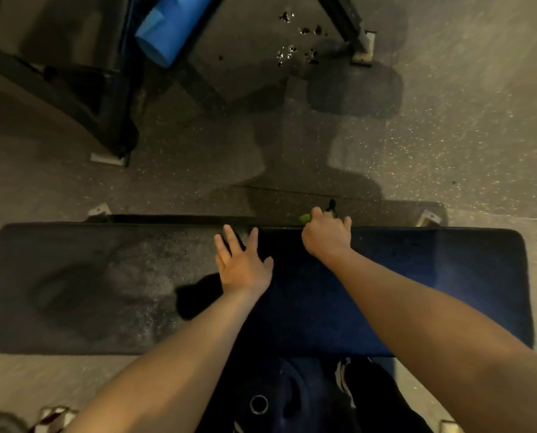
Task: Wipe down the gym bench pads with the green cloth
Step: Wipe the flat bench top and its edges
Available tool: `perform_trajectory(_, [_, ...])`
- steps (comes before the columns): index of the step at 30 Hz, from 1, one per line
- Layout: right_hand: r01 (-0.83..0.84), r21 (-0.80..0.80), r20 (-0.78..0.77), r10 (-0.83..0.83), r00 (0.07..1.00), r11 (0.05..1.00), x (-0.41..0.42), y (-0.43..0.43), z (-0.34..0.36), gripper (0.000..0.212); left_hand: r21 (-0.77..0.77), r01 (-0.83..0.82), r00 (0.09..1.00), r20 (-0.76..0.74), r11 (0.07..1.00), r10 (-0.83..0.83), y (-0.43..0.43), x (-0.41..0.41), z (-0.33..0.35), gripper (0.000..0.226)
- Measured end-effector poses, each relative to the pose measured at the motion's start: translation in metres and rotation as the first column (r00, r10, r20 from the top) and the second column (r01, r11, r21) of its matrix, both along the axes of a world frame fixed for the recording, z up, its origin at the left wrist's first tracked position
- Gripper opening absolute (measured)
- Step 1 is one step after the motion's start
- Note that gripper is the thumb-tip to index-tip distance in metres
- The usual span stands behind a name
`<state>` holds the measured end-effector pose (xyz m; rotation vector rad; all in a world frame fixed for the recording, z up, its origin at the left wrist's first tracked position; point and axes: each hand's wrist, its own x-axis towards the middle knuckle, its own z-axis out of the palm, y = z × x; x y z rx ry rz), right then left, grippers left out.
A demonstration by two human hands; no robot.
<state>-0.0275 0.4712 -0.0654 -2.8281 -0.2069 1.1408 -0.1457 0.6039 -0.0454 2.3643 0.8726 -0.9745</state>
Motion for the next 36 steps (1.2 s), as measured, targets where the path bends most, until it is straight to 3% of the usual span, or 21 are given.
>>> perform_trajectory(5, [-0.033,0.063,-0.041,0.036,0.999,0.997,-0.014,0.067,-0.005,0.025,-0.040,0.001,1.000,0.011,0.999,0.000,0.050,-0.029,-0.006,0.076])
perform_trajectory(12, [-0.120,0.402,-0.104,0.175,0.979,0.908,-0.048,0.156,-0.006,0.040,-0.040,0.064,0.978,0.200,0.997,-0.055,0.077,-0.042,-0.013,0.061])
perform_trajectory(15, [-0.130,0.367,-0.098,0.177,0.979,0.921,-0.044,0.147,-0.008,0.043,-0.010,0.053,0.978,0.203,0.999,-0.050,0.104,-0.049,-0.011,0.065])
perform_trajectory(19, [-0.082,0.125,-0.063,0.090,0.994,0.989,-0.031,0.133,-0.013,0.042,0.068,-0.081,0.996,0.032,0.994,0.079,0.149,-0.065,-0.014,0.081])
perform_trajectory(22, [-0.083,0.086,-0.032,0.086,0.996,0.993,-0.038,0.147,-0.019,0.039,0.046,-0.130,0.991,0.005,0.990,0.130,0.167,-0.074,-0.017,0.090])
perform_trajectory(26, [-0.074,0.181,-0.074,0.089,0.993,0.981,-0.051,0.198,-0.025,0.042,0.043,-0.174,0.983,0.060,0.984,0.171,0.169,-0.079,-0.018,0.088])
perform_trajectory(32, [-0.127,0.411,-0.214,0.231,0.949,0.903,-0.079,0.310,-0.025,0.046,0.050,-0.303,0.931,0.229,0.952,0.284,0.198,-0.084,-0.022,0.079])
perform_trajectory(36, [-0.172,0.499,-0.226,0.319,0.921,0.850,-0.092,0.342,-0.023,0.046,0.094,-0.421,0.905,0.117,0.902,0.409,0.240,-0.099,-0.032,0.101])
